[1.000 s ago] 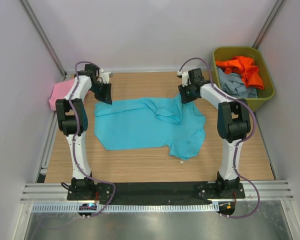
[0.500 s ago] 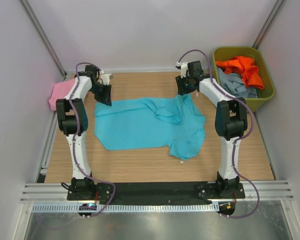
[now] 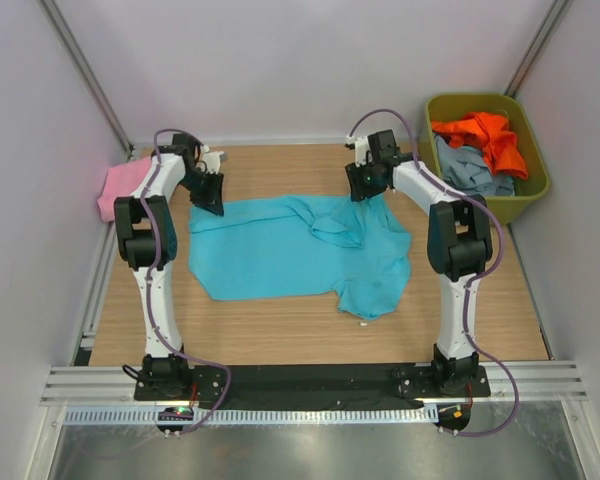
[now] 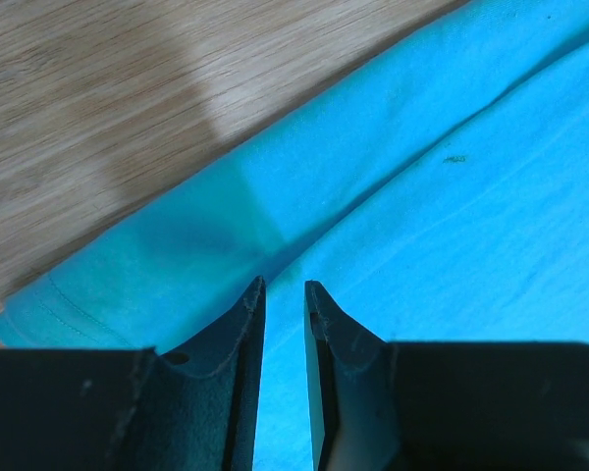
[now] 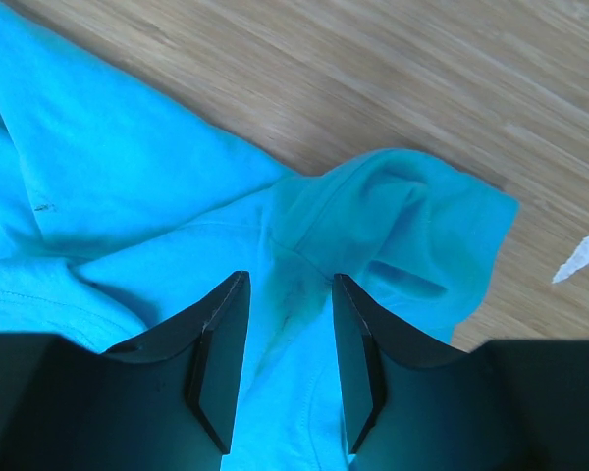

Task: Fold and stack the t-shirts
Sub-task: Fold the tshirt

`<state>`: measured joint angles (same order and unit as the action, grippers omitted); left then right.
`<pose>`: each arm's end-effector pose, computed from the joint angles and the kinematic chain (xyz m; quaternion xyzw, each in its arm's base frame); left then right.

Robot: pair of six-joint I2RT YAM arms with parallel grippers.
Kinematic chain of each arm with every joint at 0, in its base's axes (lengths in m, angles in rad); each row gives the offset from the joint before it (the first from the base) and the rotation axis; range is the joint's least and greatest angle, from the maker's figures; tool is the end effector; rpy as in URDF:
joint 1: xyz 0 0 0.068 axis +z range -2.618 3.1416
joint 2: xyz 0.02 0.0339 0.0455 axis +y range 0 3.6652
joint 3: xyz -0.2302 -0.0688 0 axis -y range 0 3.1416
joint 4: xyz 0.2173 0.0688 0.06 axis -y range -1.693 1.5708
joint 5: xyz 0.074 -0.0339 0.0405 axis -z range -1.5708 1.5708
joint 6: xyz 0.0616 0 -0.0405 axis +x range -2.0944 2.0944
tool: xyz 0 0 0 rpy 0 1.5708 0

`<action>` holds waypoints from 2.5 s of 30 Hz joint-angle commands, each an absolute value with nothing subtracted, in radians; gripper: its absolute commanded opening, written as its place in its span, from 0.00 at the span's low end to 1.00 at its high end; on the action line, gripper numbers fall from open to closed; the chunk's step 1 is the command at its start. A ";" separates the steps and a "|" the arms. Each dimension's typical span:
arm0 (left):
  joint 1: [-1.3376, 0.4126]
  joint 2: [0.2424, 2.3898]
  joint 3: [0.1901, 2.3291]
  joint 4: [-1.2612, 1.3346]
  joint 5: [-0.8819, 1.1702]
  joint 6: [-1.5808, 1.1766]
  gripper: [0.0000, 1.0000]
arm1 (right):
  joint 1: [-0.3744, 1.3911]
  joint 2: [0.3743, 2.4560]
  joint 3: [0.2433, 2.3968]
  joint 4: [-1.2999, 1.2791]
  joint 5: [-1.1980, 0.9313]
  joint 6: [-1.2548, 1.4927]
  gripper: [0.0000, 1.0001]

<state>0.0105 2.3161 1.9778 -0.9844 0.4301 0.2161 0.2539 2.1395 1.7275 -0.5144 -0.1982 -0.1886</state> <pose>0.4332 -0.0211 0.1411 0.1257 0.9616 -0.1967 0.1440 0.4304 0.1242 0.1680 -0.2377 0.9140 0.1041 0.3119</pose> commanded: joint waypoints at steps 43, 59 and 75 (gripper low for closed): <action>0.011 2.318 2.011 -0.977 0.457 0.192 0.23 | 0.164 2.008 1.591 -0.446 0.047 -0.324 0.28; 0.009 2.315 2.011 -0.983 0.430 0.198 0.23 | 0.160 1.980 1.651 -0.469 -0.122 -0.238 0.29; 0.009 2.296 1.965 -1.340 0.620 0.336 0.19 | 0.193 2.189 1.772 -0.451 -0.213 -0.184 0.30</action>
<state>0.0105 2.3280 1.9800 -1.1885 0.5476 0.2646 0.1890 2.1651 1.7267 -0.4664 -0.1928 -0.2028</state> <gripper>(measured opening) 0.199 0.300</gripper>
